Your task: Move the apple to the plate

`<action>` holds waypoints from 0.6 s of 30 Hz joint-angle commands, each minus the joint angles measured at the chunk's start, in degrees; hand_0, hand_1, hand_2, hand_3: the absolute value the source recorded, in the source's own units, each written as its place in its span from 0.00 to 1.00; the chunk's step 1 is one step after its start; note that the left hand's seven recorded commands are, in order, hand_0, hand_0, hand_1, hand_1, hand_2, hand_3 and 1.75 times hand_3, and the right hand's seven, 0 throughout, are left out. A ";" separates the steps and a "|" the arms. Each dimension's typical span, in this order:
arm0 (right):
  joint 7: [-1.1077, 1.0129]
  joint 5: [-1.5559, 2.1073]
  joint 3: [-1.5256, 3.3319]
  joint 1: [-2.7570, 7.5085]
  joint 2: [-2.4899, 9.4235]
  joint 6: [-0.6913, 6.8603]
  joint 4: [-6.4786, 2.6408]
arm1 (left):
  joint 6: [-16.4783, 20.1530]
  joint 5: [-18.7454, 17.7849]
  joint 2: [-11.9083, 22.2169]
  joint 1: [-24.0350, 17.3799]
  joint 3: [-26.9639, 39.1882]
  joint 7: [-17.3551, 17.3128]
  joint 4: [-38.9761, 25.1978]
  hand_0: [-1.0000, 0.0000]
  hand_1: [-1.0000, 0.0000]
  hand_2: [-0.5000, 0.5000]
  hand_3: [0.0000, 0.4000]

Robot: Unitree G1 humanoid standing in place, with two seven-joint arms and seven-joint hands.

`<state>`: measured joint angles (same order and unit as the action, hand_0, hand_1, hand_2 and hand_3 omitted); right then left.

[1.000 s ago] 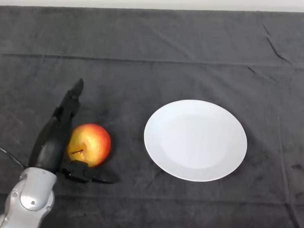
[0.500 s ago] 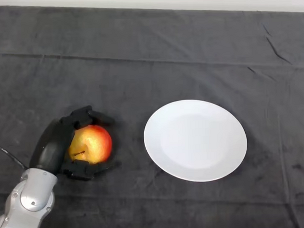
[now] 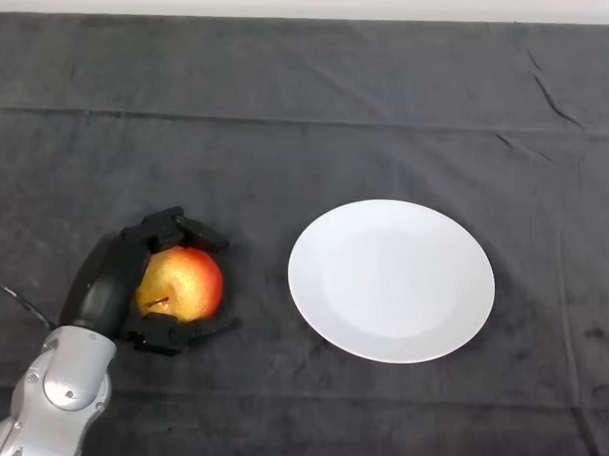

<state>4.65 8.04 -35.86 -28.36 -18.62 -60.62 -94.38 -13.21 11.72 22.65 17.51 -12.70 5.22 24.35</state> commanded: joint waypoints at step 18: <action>-0.25 1.81 0.10 6.29 4.84 6.23 -5.10 | 3.54 2.89 -3.65 8.70 -6.86 0.64 -8.08 0.00 0.00 0.50 1.00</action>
<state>4.41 8.29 -35.64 -28.36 -18.67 -60.62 -94.29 -10.24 13.42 19.68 23.90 -18.78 5.64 19.96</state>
